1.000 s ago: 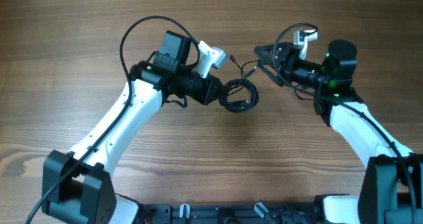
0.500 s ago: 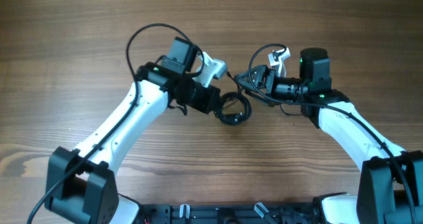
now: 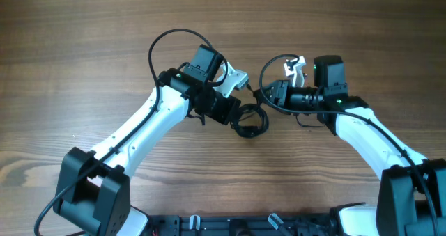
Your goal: Untangle cables
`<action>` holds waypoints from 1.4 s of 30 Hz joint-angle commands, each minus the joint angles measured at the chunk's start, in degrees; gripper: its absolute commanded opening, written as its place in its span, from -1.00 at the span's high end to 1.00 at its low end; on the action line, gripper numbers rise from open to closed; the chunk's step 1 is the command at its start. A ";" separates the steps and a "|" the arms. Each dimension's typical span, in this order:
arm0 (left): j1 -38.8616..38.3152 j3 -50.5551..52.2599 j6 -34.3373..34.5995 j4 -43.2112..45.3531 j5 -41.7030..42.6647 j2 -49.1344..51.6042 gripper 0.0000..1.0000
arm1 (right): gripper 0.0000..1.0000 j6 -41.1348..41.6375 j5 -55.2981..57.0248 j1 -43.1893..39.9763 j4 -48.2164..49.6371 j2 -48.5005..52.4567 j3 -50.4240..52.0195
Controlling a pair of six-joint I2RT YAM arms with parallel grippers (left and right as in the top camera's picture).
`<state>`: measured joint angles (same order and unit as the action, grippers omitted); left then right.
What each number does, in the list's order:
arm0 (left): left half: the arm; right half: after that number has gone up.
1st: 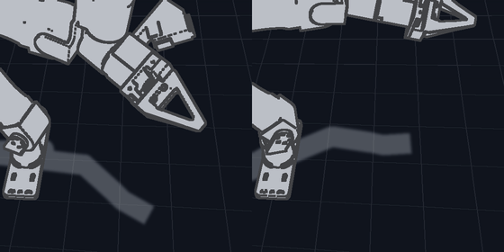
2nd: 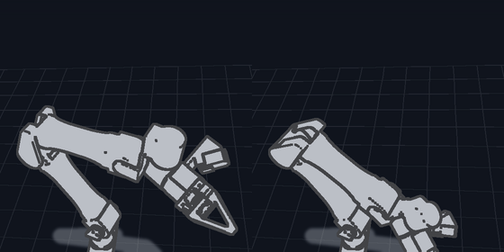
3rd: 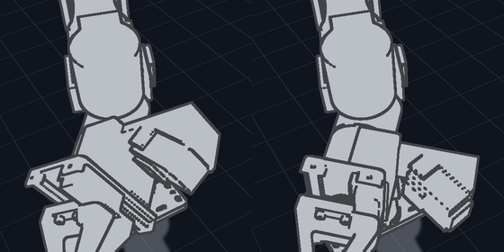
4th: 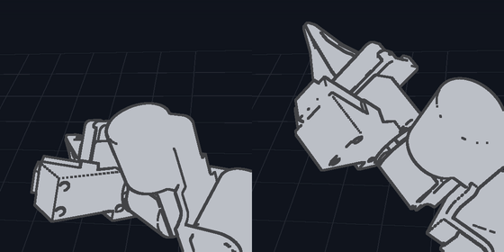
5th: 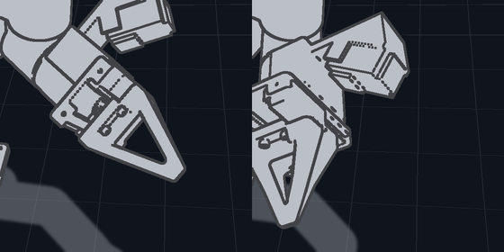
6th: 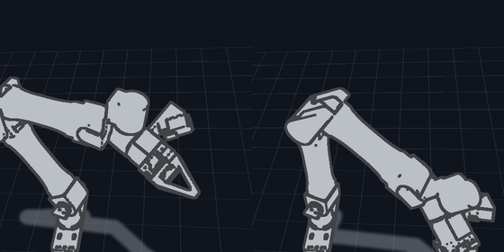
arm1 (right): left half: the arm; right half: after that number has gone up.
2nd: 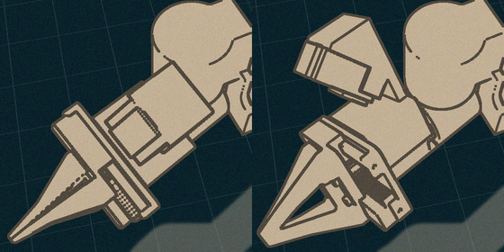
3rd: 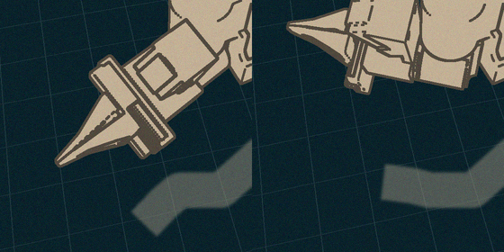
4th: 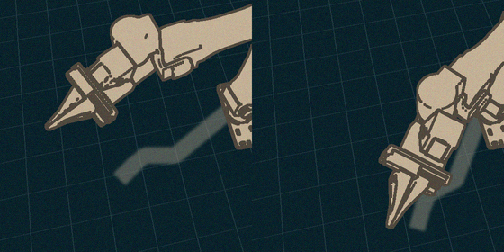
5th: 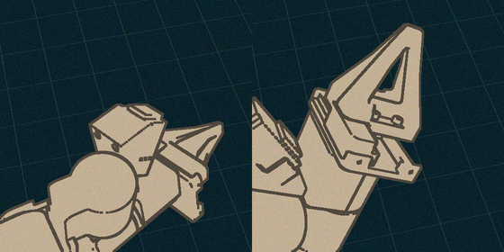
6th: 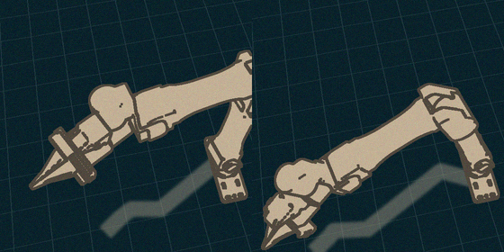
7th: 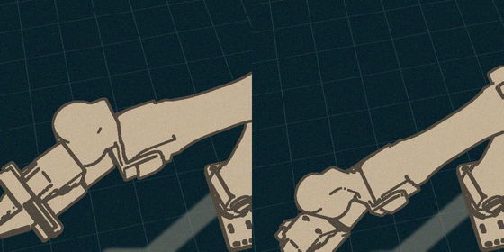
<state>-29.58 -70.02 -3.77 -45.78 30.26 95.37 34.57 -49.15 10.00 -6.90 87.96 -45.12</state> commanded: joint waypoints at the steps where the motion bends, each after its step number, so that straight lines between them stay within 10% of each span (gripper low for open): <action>1: -0.48 -0.15 -0.26 1.20 0.11 0.33 0.92 | 0.31 -1.46 -0.68 0.35 -0.04 0.79 0.04; 6: -2.12 -0.15 -0.26 2.05 0.96 0.33 0.92 | 0.53 -1.09 -0.70 0.33 2.89 0.79 0.04; 8: -2.56 -0.15 -0.22 2.03 0.90 0.33 0.92 | 0.91 -0.96 -0.68 0.22 8.15 0.76 0.02; 19: 4.26 -0.17 23.41 9.88 -1.55 0.33 0.92 | 0.91 -1.97 -16.65 -3.17 18.99 0.74 0.02; 28: -1.25 -0.15 32.26 19.10 8.33 0.33 0.92 | 0.89 0.09 23.39 11.54 12.41 0.74 0.02; 32: -2.08 -0.15 33.22 19.91 9.92 0.33 0.92 | 0.39 4.15 33.70 10.29 12.13 0.17 0.02; 37: 0.94 -0.17 38.88 24.50 10.60 0.31 0.92 | -0.89 4.46 25.22 3.13 9.44 -8.63 0.02; 42: 4.76 -0.17 59.69 37.03 5.60 0.31 0.92 | -0.99 4.44 21.55 -1.73 -3.26 -21.18 0.02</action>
<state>-26.92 -69.17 41.28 -12.88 37.98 97.17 38.81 -24.49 9.04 -5.48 72.69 -44.73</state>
